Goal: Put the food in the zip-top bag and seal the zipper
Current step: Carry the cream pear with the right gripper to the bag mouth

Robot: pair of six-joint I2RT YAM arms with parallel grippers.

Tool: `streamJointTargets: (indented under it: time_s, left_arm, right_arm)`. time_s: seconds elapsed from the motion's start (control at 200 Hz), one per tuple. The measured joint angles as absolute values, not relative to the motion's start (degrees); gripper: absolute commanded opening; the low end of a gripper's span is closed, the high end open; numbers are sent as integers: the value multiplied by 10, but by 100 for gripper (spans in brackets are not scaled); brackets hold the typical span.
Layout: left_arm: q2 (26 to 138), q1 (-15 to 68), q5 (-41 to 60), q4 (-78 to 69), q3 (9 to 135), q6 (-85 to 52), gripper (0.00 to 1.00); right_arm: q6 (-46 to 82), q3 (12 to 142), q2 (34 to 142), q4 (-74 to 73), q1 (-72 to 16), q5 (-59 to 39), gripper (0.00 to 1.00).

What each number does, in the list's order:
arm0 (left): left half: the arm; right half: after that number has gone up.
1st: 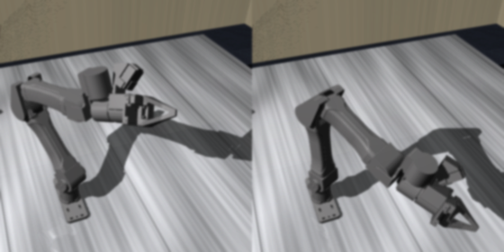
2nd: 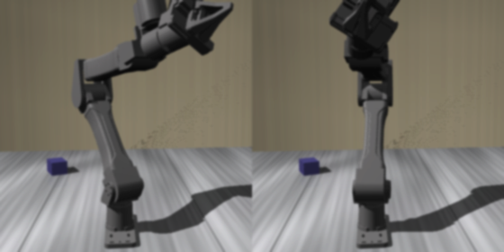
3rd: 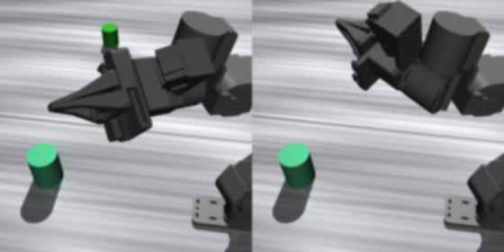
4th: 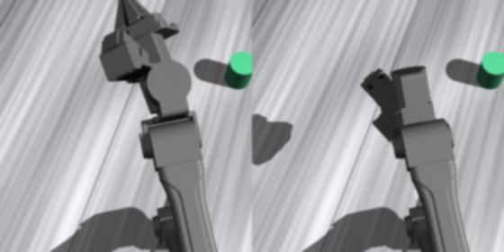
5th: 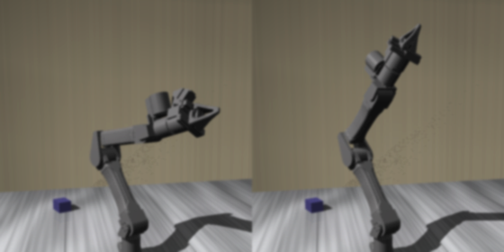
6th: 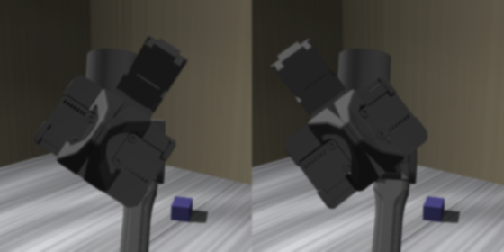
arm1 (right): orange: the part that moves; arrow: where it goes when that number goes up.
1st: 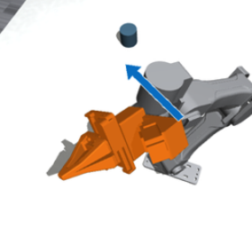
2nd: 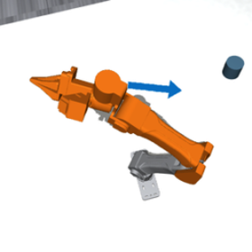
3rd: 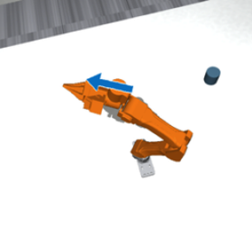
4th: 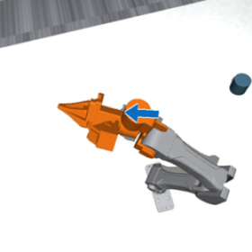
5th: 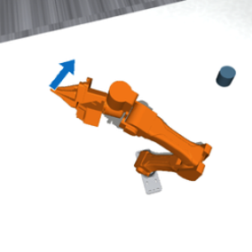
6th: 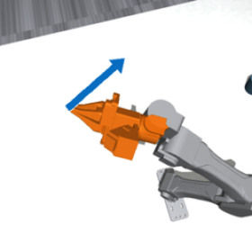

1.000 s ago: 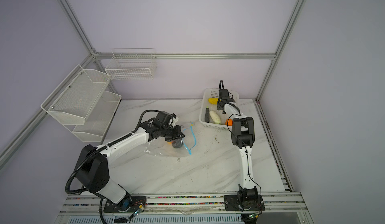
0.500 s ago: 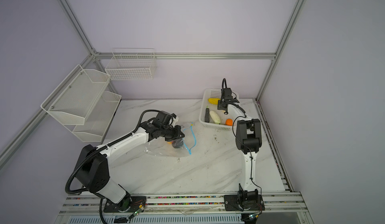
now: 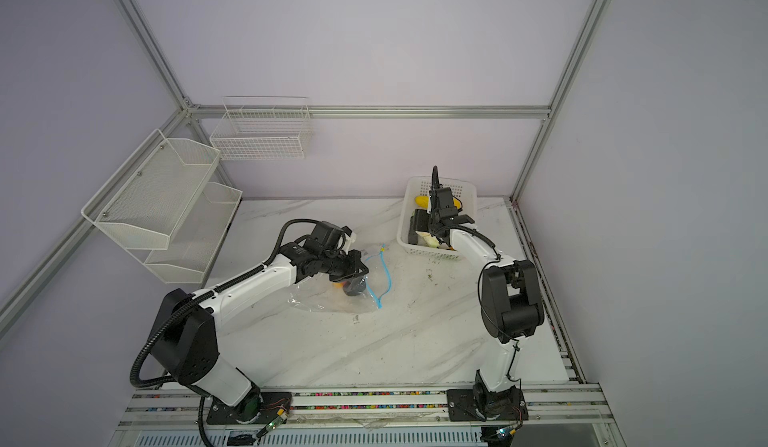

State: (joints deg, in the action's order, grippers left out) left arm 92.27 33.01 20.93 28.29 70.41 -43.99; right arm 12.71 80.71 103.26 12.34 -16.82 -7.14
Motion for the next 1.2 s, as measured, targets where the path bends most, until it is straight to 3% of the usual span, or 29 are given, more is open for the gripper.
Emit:
streamJointTargets:
  time_s: [0.64,1.205]
  left_arm:
    - [923,330,211,279,704,-444,0]
    - [923,330,210,279,704,-450,0]
  right_arm:
    - [206,576,815,32,-228,-276,66]
    - [244,505,860,-43,-290,-315,65]
